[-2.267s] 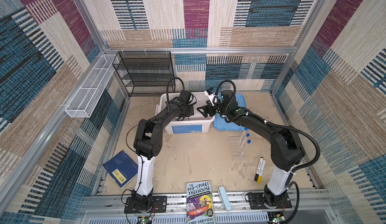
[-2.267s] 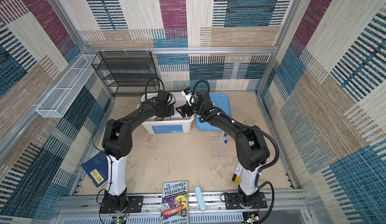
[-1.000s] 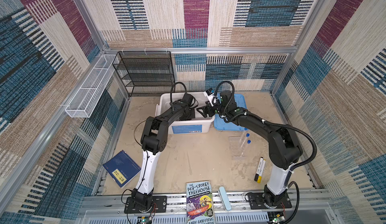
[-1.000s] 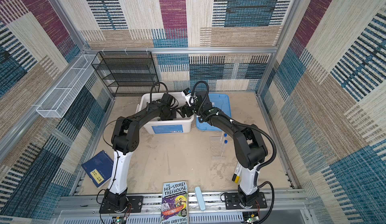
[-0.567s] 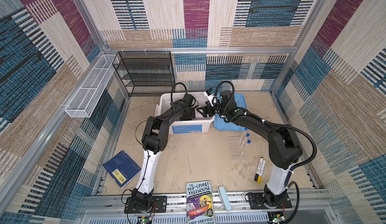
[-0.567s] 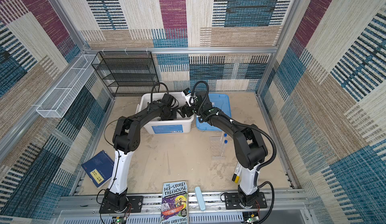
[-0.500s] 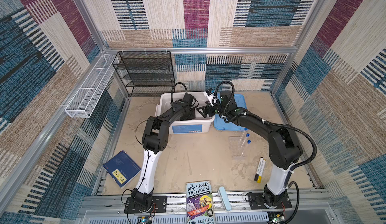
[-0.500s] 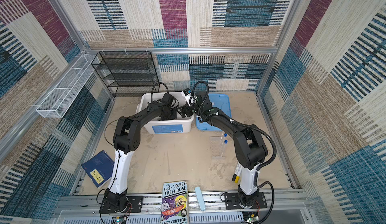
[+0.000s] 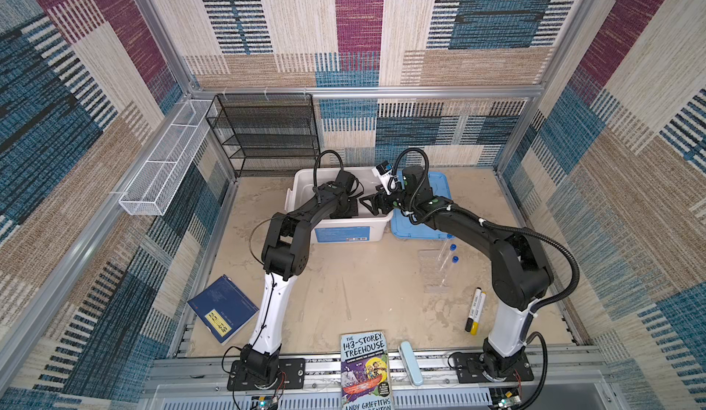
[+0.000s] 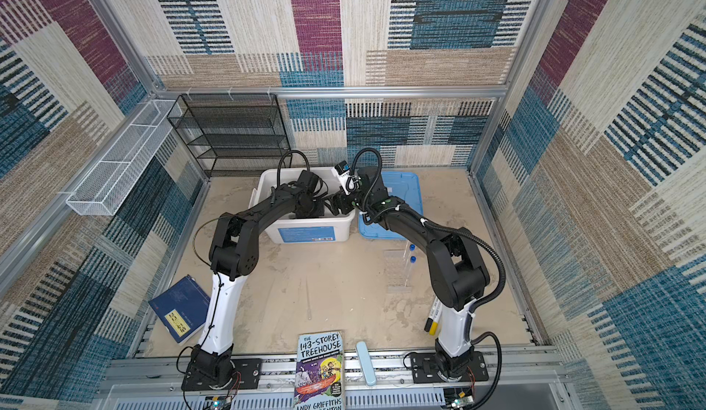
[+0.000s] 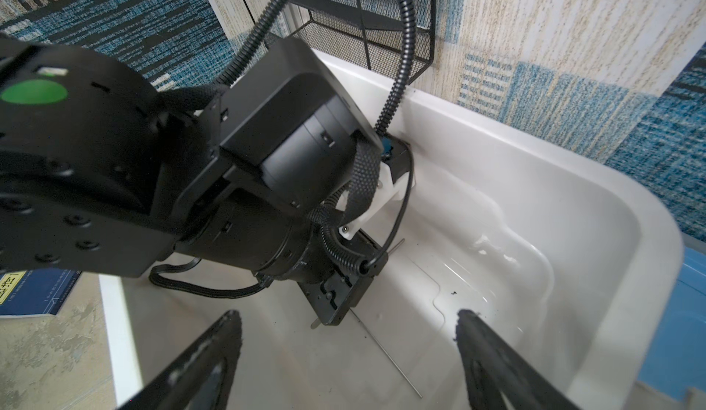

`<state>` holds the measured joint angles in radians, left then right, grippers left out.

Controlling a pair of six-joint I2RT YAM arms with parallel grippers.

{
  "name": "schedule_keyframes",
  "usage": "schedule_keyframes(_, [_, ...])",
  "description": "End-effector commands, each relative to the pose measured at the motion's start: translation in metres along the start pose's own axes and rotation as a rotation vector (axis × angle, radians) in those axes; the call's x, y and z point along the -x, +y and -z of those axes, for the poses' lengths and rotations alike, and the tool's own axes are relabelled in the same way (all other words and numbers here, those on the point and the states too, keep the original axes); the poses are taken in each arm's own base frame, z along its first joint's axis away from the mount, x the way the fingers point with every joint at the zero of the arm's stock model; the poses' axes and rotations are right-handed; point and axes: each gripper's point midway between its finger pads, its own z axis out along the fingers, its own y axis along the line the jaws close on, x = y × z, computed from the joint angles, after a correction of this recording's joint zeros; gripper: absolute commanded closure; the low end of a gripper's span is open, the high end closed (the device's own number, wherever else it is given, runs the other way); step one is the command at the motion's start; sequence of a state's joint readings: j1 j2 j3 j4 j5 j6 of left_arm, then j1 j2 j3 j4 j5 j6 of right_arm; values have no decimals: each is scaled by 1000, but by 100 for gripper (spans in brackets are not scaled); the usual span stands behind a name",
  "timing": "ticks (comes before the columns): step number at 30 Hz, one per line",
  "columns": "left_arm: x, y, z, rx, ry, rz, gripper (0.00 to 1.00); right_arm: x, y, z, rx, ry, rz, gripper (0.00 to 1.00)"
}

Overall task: Organize the chemistry lab equipment
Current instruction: 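Lower the tweezers into the white bin with the left gripper, then open the left gripper to release the tweezers inside the bin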

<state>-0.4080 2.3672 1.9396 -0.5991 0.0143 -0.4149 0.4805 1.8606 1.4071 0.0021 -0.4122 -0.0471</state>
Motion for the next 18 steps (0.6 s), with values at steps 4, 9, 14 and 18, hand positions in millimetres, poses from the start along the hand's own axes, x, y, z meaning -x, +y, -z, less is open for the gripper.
schedule_keyframes(4, [-21,7,-9,21,79,-13,89,8,1,0,5,-26,17,11])
schedule_keyframes(9, [-21,7,-8,19,79,-8,84,8,0,1,-2,-25,18,11])
schedule_keyframes(14, [-19,8,-2,26,71,-7,84,8,0,2,-2,-27,18,11])
schedule_keyframes(18, [-17,7,2,26,63,-10,83,9,0,3,-1,-27,18,11])
